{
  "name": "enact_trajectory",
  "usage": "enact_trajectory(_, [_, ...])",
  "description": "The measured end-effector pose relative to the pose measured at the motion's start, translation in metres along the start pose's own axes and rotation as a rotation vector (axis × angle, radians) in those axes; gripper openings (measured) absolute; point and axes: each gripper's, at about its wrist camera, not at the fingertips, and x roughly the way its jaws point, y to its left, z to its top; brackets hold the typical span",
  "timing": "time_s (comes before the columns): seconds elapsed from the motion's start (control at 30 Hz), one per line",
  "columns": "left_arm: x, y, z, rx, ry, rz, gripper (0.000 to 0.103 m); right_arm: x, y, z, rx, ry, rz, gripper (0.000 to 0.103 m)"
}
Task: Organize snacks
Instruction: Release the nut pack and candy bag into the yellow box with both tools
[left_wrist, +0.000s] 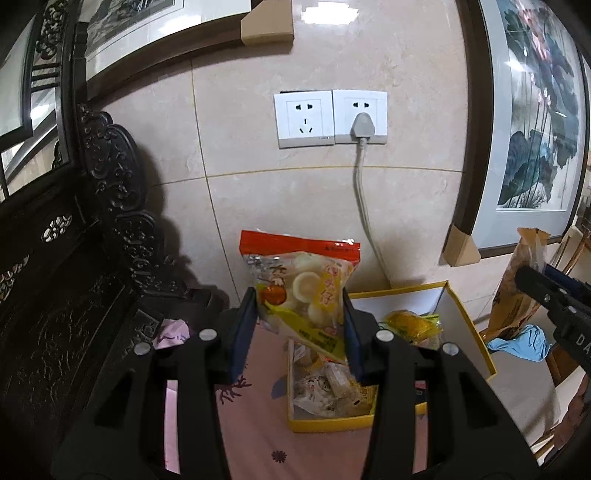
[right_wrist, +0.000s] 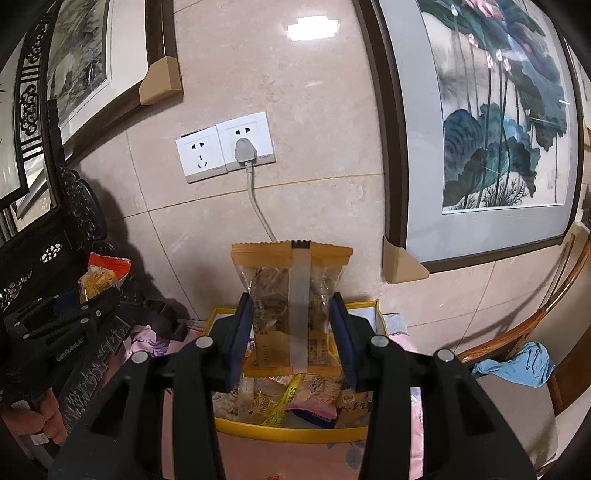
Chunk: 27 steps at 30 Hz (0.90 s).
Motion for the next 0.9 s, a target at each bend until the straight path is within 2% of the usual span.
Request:
enact_trajectory(0.23, [-0.005, 0.007, -0.007, -0.017, 0.024, 0.002, 0.043, -0.005, 0.005, -0.002, 0.011, 0.017, 0.025, 0.042])
enact_trajectory(0.53, [-0.016, 0.008, 0.0, -0.016, -0.002, 0.012, 0.043, -0.019, 0.009, 0.005, -0.002, -0.023, 0.026, 0.042])
enact_trajectory(0.73, [-0.003, -0.011, 0.014, 0.047, -0.015, 0.002, 0.043, -0.008, 0.003, 0.015, 0.002, -0.03, 0.028, 0.043])
enact_trajectory(0.83, [0.012, -0.017, 0.015, 0.068, 0.012, 0.043, 0.042, 0.004, -0.002, 0.018, 0.009, -0.027, 0.029, 0.042])
enact_trajectory(0.9, [0.028, -0.018, 0.012, 0.06, 0.029, 0.037, 0.044, 0.016, -0.01, 0.017, 0.024, -0.027, 0.024, 0.044])
